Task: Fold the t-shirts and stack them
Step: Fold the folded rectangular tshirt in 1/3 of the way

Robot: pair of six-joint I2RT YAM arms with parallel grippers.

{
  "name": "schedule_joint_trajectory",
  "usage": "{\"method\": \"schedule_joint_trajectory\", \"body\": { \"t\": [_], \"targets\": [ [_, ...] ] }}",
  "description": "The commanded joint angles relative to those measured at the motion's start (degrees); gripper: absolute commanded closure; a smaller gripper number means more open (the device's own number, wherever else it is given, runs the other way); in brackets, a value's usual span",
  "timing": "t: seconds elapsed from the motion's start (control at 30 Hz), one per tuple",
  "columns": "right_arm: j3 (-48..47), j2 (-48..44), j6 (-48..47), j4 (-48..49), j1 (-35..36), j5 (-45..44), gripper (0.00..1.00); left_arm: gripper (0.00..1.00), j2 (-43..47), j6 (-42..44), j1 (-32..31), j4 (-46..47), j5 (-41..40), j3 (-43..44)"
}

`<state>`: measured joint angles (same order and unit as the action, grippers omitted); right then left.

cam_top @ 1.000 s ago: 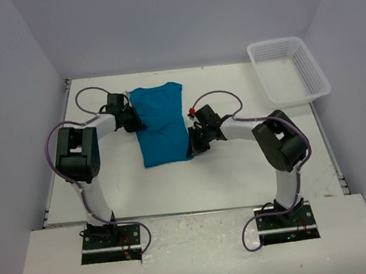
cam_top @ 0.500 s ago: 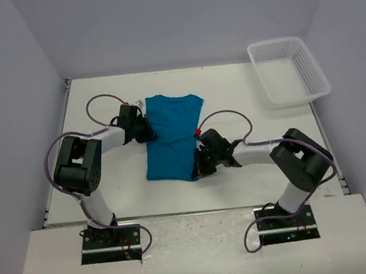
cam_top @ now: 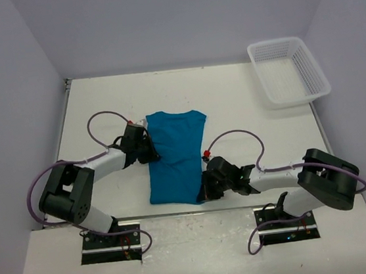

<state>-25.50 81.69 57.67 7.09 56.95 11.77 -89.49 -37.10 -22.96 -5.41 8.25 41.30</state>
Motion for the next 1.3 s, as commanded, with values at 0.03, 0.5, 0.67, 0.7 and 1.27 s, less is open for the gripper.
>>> {"method": "schedule_joint_trajectory", "body": {
  "t": [0.03, 0.5, 0.67, 0.7, 1.27],
  "targets": [
    [6.42, -0.91, 7.70, -12.72, 7.29, -7.63, 1.00, 1.00, 5.72, -2.09, -2.43, -4.78, -5.43, -4.55],
    [-4.10, -9.00, 11.78, -33.27, 17.67, -22.92, 1.00, 1.00, 17.60, -0.17, -4.02, -10.50, -7.81, -5.09],
    [-14.74, -10.06, 5.18, -44.41, 17.58, -31.26, 1.00, 1.00, 16.90, 3.25, -4.02, -11.38, -7.99, 0.62],
    [-18.59, -9.80, 3.00, -45.66, 17.58, -31.98, 1.00, 1.00, 16.72, 3.61, -4.02, -11.55, -7.99, 2.54],
    [-33.38, 2.92, -23.12, -39.27, -9.04, -19.95, 1.00, 1.00, 12.50, 2.48, -5.87, -11.38, -2.71, 3.18]
  ]
}}
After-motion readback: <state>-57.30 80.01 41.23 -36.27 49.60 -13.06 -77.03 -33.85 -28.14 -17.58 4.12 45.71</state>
